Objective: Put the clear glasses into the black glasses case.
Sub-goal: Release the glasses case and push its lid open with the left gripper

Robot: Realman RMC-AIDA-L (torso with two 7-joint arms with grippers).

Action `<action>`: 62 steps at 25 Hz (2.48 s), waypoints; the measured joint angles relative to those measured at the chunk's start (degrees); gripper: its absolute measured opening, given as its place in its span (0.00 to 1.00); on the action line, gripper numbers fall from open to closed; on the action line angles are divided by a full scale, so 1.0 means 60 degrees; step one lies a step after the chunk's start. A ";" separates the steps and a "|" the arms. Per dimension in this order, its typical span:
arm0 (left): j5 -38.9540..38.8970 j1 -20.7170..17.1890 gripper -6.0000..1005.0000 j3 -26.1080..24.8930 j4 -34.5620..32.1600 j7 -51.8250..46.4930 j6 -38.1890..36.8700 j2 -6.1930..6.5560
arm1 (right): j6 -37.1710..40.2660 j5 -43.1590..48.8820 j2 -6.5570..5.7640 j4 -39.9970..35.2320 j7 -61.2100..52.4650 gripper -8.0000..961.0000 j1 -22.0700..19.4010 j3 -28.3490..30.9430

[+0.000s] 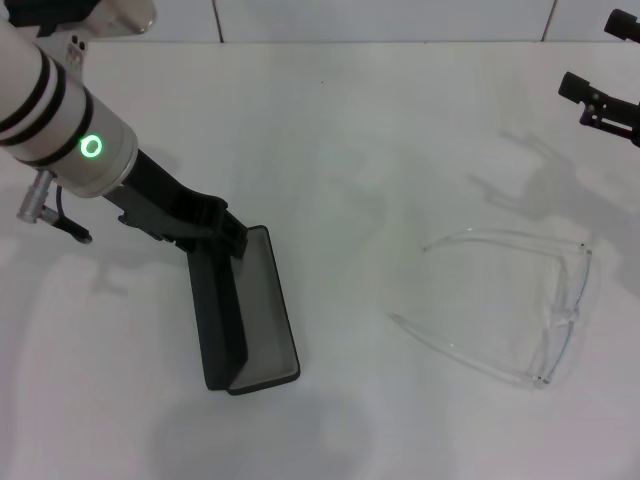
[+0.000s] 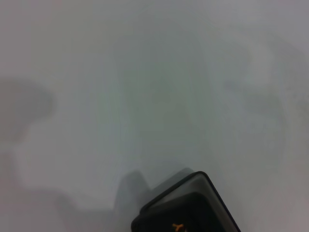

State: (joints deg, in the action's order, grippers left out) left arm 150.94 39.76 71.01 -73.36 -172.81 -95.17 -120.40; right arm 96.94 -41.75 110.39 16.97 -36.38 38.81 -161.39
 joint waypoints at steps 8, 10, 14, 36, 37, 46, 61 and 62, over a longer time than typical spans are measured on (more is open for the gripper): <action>-0.0348 0.0009 0.52 -0.0018 0.0009 0.0021 -0.0048 0.0032 | 0.0002 -0.0016 -0.0009 -0.0034 0.0194 0.88 0.0006 0.0005; -0.0390 0.0010 0.47 -0.0004 0.0009 0.0029 -0.0085 0.0037 | 0.0002 -0.0016 -0.0007 -0.0058 0.0231 0.88 0.0006 0.0004; -0.0410 0.0010 0.36 0.0009 0.0006 0.0041 -0.0128 0.0046 | 0.0002 -0.0027 -0.0002 -0.0048 0.0241 0.88 0.0006 0.0004; -0.0598 0.0702 0.17 -0.0340 -0.0109 0.1172 -0.0156 0.0224 | 0.0017 -0.0270 0.0085 -0.0088 0.0454 0.88 -0.0168 0.0004; -0.0795 0.0739 0.17 -0.0512 -0.0064 0.1303 -0.0161 0.0228 | 0.0017 -0.0272 0.0087 -0.0089 0.0454 0.88 -0.0178 0.0004; -0.3507 0.0789 0.18 -0.1853 0.0248 0.1858 -0.0600 0.0671 | -0.0153 -0.0291 0.0104 -0.0089 0.0683 0.88 -0.0258 0.0004; -1.4628 -0.0550 0.37 -0.4549 0.5592 1.0763 -0.1817 0.0961 | -0.0349 -0.0620 0.0304 -0.0104 0.0815 0.88 -0.0446 0.0004; -1.5402 -0.0851 0.37 -0.4559 0.5773 1.1173 -0.1838 0.0735 | -0.0358 -0.0624 0.0319 -0.0104 0.0711 0.88 -0.0412 0.0002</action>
State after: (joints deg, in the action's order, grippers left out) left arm 58.53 34.66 43.65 -38.72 -105.77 -106.20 -115.98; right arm 94.79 -45.49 112.30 16.34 -32.12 36.34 -161.38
